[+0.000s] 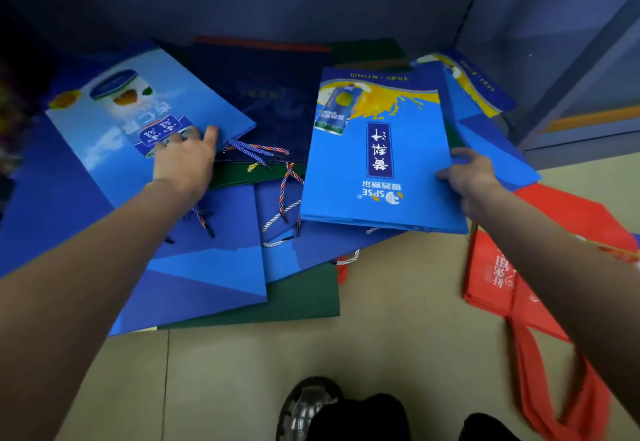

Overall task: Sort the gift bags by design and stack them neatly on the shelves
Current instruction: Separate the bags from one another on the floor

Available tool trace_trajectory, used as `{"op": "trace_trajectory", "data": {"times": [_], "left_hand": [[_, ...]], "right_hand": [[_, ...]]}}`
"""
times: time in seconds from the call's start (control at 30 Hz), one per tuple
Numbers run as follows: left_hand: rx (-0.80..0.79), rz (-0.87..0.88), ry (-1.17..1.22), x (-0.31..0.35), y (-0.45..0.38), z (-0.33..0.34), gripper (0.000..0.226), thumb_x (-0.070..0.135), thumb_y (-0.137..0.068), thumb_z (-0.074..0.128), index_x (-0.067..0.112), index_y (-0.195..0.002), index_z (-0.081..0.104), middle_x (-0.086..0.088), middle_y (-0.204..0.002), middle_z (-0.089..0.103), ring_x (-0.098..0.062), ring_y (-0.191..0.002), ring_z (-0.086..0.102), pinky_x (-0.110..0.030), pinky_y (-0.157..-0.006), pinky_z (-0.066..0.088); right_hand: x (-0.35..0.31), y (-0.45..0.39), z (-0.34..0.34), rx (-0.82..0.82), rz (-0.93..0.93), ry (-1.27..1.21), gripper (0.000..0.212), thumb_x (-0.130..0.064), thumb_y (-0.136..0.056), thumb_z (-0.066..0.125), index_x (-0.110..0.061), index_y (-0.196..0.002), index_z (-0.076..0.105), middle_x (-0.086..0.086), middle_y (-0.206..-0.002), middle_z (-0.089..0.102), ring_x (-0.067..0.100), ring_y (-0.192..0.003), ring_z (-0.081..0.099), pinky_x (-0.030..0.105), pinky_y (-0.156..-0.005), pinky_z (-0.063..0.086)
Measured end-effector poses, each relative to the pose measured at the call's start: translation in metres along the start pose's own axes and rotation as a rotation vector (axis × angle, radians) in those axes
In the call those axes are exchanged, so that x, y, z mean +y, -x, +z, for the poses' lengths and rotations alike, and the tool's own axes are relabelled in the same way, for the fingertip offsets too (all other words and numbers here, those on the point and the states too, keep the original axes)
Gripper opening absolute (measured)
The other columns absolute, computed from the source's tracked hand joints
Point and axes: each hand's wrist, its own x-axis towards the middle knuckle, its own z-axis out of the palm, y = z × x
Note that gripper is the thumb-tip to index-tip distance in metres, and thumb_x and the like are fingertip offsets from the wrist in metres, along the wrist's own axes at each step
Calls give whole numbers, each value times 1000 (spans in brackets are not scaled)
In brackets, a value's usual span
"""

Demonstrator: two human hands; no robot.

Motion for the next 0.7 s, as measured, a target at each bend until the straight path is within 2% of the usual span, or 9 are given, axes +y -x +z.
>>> {"op": "trace_trajectory", "data": {"times": [0.07,0.13,0.2,0.27,0.3,0.4,0.43,0.6,0.7], "left_hand": [[86,24,129,10,14,-7,47,2,-87,47,3,-133,40,-28,-121,54,-44,-110,46,-51,-88,38],[207,125,283,28,34,-13,45,3,-84,48,2,-130,47,-25,-119,58,-42,-107,46,-51,-88,38],[322,303,371,53,54,-14,46,10,-80,44,5,-125,52,-18,-118,62,-37,-100,51,-49,-82,43],[400,506,374,84,70,-14,48,17,-74,38,11,-121,51,-13,-114,65,-30,-93,52,-43,-75,49],[424,603,371,101,77,-13,48,18,-73,37,13,-120,48,-10,-114,66,-28,-93,50,-41,-73,50],[445,865,403,160,102,-12,48,19,-73,37,16,-120,44,-8,-114,66,-24,-98,43,-39,-75,52],[439,939,408,180,111,-13,46,20,-73,37,16,-119,43,-7,-113,66,-23,-99,42,-39,-74,53],[355,1196,373,278,154,-29,46,27,-70,34,18,-115,43,-5,-107,67,-23,-98,42,-35,-70,53],[282,1318,282,325,171,-37,45,29,-69,31,20,-111,45,-2,-102,68,-22,-94,51,-30,-66,52]], "right_hand": [[5,-3,-6,32,11,-4,49,4,-88,52,-16,-132,44,12,-104,54,20,-68,52,33,-61,45],[12,-2,-14,54,14,-11,49,4,-88,51,-15,-133,43,12,-106,54,20,-72,53,33,-63,45],[18,6,-26,76,14,-41,48,5,-88,49,-13,-132,44,11,-105,53,20,-72,53,34,-66,46],[27,18,-47,122,3,-61,48,8,-87,46,-13,-131,46,10,-102,54,15,-64,50,29,-59,43],[33,25,-61,146,0,-59,49,8,-87,44,-15,-130,47,9,-97,56,13,-60,49,27,-56,41],[58,46,-119,217,15,-5,52,10,-84,38,-24,-121,52,3,-62,58,10,-42,48,16,-40,35],[66,52,-140,233,15,40,53,11,-83,37,-24,-119,54,3,-61,55,11,-41,47,14,-35,31],[108,74,-248,345,35,198,53,14,-81,37,-16,-121,55,9,-96,58,24,-73,53,27,-55,39],[133,87,-314,463,86,270,52,13,-79,37,-15,-120,53,15,-96,58,26,-81,53,31,-64,40]]}}
